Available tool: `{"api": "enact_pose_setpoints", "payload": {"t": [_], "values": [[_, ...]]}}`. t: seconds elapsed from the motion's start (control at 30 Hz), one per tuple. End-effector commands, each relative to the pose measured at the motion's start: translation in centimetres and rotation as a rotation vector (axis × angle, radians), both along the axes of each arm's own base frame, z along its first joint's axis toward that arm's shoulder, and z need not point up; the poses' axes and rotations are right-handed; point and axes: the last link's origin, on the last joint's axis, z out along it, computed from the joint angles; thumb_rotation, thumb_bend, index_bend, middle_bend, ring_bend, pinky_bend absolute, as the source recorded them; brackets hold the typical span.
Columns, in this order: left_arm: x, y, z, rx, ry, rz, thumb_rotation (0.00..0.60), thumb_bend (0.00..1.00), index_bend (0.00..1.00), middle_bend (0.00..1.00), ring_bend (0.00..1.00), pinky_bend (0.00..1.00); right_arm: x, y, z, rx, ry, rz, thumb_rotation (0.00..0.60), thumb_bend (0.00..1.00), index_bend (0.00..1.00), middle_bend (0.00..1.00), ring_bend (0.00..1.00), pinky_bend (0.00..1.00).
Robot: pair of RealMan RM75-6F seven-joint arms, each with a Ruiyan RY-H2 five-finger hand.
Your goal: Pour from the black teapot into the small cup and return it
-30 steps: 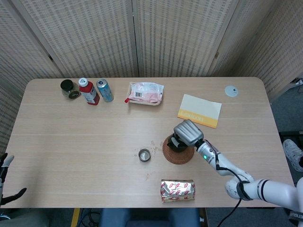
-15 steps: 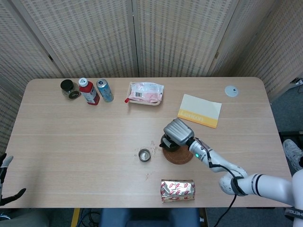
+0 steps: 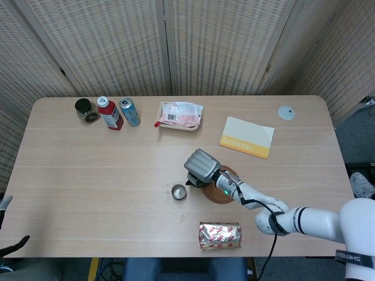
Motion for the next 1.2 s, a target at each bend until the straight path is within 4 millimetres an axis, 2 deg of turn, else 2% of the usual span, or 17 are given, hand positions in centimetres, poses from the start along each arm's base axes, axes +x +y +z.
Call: {"api": "enact_pose_setpoints", "payload": {"t": [0.03, 0.4, 1.2], "values": [[-0.1, -0.3, 0.1, 0.006, -0.001, 0.006, 0.6, 0.14, 0.03, 0.0, 0.0, 0.0, 0.7, 0.0, -0.7, 0.007, 0.027, 0.023, 0.391, 0.61, 1.0, 1.0, 0.91, 0.58], [-0.8, -1.1, -0.2, 0.018, -0.013, 0.023, 0.6, 0.14, 0.03, 0.0, 0.0, 0.0, 2.6, 0.1, -2.3, -0.014, 0.109, 0.125, 0.393, 0.61, 1.0, 1.0, 0.91, 0.58], [-2.1, -2.5, -0.7, 0.028, -0.024, 0.054, 0.6, 0.14, 0.03, 0.0, 0.0, 0.0, 4.6, 1.0, -3.9, -0.082, 0.253, 0.305, 0.393, 0.61, 1.0, 1.0, 0.93, 0.59]]}}
